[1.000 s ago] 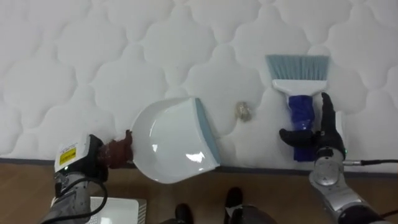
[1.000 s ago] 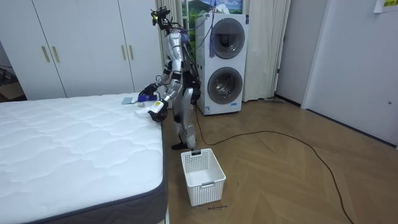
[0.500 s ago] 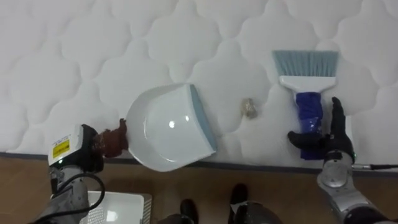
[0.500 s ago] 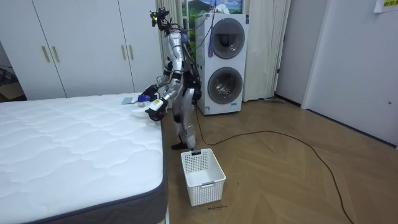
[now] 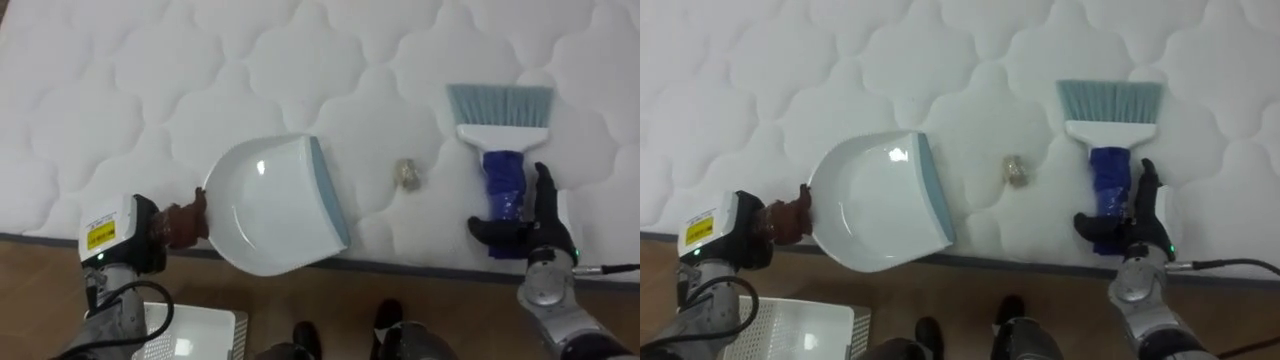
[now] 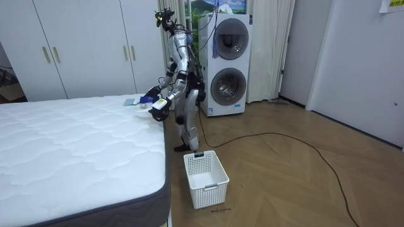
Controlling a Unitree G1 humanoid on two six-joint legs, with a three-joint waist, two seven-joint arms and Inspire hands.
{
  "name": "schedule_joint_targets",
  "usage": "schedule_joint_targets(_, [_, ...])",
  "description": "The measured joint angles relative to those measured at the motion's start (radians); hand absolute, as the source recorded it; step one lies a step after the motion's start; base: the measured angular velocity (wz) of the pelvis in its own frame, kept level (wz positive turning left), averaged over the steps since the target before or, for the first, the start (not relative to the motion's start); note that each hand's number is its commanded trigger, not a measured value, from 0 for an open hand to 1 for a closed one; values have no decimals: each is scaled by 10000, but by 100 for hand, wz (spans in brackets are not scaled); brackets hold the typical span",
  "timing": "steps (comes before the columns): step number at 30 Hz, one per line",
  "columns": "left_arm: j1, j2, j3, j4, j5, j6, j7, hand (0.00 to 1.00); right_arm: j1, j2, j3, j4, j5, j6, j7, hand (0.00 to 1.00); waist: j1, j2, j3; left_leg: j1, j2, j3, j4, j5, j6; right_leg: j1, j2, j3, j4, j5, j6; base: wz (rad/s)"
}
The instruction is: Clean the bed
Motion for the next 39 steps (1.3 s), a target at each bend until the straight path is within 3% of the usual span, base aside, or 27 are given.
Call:
schedule_joint_targets(6, [-10,2,-2,0,-8,108,-14,100,-164,-590,-240,104,4,105,-78,100,44,15,9,-111,8,-21,95,-56,3,-85,6,-1,26,0,3,0])
schedule_joint_targets(10, [-38,2,-20,-13,-4,173,-13,100,-463,-765,-281,153,11,437,-159,100,34,16,10,-269,33,-21,217,-65,-9,-251,44,18,63,-8,-11,-1])
schedule_joint_targets(17, [-287,8,-29,-28,-26,185,-13,100,-723,-610,-269,504,-35,944,-76,100,48,46,26,-413,162,-75,471,-202,-127,-294,134,-120,136,-132,-151,-1])
schedule_joint_targets(23, [-232,5,-374,-17,-31,176,-28,100,-540,-570,-273,502,28,934,-30,100,29,52,25,-402,158,-126,490,-201,-130,-257,117,-137,148,-172,-144,1])
schedule_joint_targets(34, [-236,6,-402,-23,-10,181,-79,100,-408,-562,-218,508,178,949,32,100,41,48,27,-365,142,-147,490,-203,-126,-261,133,-1,213,-219,-78,1])
schedule_joint_targets(39, [-231,-44,-488,-118,200,353,-89,100,-445,-574,-207,503,279,1055,33,100,37,39,30,-316,120,-138,485,-203,-126,-255,99,38,297,-257,-77,0])
